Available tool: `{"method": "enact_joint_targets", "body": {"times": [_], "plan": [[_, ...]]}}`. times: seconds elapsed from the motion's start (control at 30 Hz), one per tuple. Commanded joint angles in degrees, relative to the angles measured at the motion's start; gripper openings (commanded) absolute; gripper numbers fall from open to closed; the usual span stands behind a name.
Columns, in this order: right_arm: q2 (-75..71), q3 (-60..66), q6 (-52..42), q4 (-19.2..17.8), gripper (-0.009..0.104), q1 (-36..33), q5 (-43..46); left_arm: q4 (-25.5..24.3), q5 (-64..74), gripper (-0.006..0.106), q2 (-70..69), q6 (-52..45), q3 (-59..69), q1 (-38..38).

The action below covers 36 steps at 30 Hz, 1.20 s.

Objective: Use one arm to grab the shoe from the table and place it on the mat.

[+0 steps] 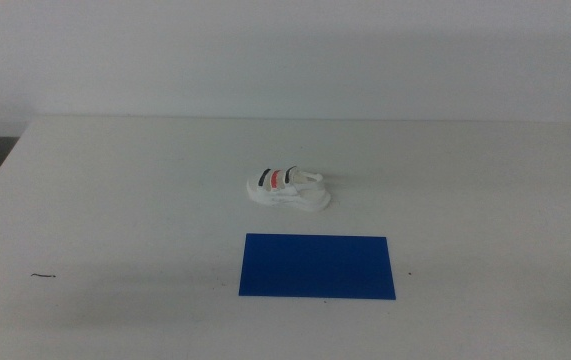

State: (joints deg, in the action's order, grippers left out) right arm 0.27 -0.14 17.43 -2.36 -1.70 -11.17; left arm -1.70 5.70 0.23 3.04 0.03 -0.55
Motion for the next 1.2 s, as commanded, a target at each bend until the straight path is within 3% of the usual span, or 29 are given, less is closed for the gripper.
{"method": "enact_joint_targets", "body": {"times": [0.0, 0.17, 0.33, 0.5, 0.7, 1.07, 1.17], "plan": [[-0.27, 0.14, -0.20, -0.42, 0.079, -0.10, 0.47, -0.40, -0.73, 0.088, -0.23, -0.14, -0.03, -0.06], [-0.27, 0.14, -0.20, -0.42, 0.079, -0.10, 0.47, -0.38, -0.73, 0.088, -0.23, -0.14, -0.03, -0.06], [-0.27, 0.14, -0.20, -0.42, 0.079, -0.10, 0.47, -0.24, 14.86, 0.088, 22.48, -3.90, -20.55, 2.52], [-0.27, 0.14, -0.20, -0.42, 0.079, -0.10, 0.47, 5.02, 24.76, 0.088, 43.85, -12.66, -40.32, 5.57], [-0.27, 0.14, -0.20, -0.42, 0.079, -0.10, 0.47, 5.57, 38.10, 0.088, 65.48, -16.72, -63.99, 10.90], [-0.27, 0.14, -0.20, -0.42, 0.079, -0.10, 0.47, 8.64, 64.26, 0.088, 103.77, -40.72, -104.11, 19.77], [-0.27, 0.14, -0.20, -0.42, 0.079, -0.10, 0.47, 9.21, 64.26, 0.088, 112.97, -47.98, -113.82, 22.06]]}}
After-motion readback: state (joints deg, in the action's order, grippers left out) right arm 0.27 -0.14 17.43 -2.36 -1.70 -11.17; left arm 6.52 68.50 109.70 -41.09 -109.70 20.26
